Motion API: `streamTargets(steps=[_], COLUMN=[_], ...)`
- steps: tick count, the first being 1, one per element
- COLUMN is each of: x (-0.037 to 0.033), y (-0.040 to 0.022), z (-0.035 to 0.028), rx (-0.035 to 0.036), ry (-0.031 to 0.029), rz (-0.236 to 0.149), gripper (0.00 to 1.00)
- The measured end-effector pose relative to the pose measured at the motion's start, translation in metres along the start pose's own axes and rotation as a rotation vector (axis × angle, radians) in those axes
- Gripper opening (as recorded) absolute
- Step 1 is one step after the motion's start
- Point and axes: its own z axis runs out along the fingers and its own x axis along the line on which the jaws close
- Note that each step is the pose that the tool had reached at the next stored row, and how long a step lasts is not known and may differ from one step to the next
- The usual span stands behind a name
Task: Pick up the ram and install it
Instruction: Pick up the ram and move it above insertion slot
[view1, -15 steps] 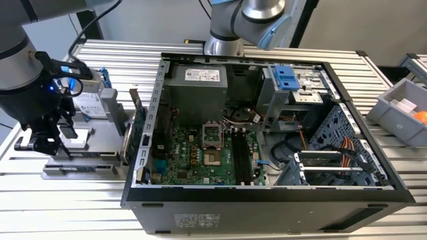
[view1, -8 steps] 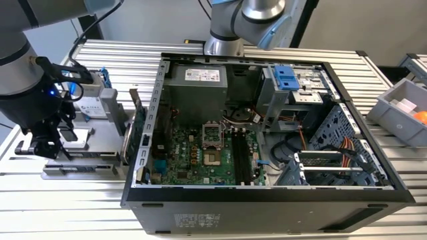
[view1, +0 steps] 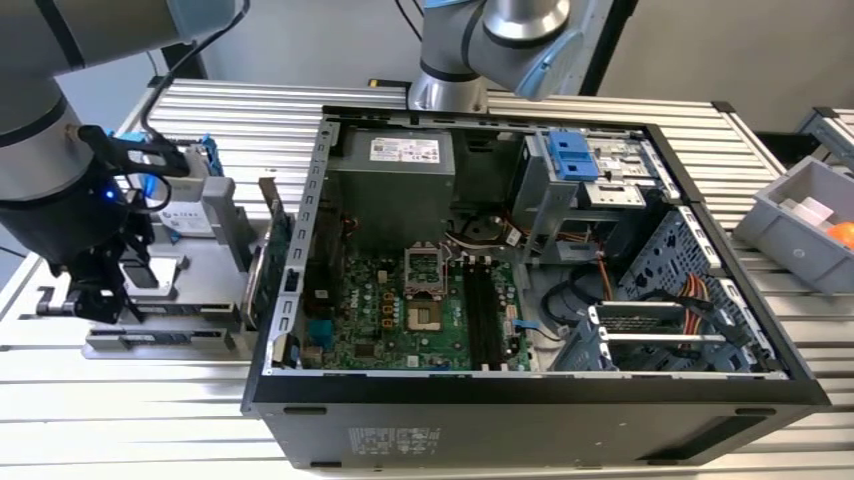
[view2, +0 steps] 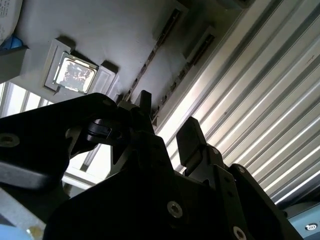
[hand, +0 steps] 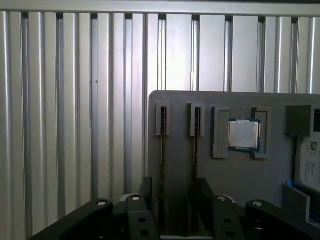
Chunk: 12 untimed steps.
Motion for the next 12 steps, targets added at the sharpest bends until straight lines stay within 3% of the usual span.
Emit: streamTargets(steps=[12], x=[0.0003], y=[-0.0017], z=[0.0123], rx=[0.0000], ry=[0.0000], rz=[0.000], gripper=[1.00])
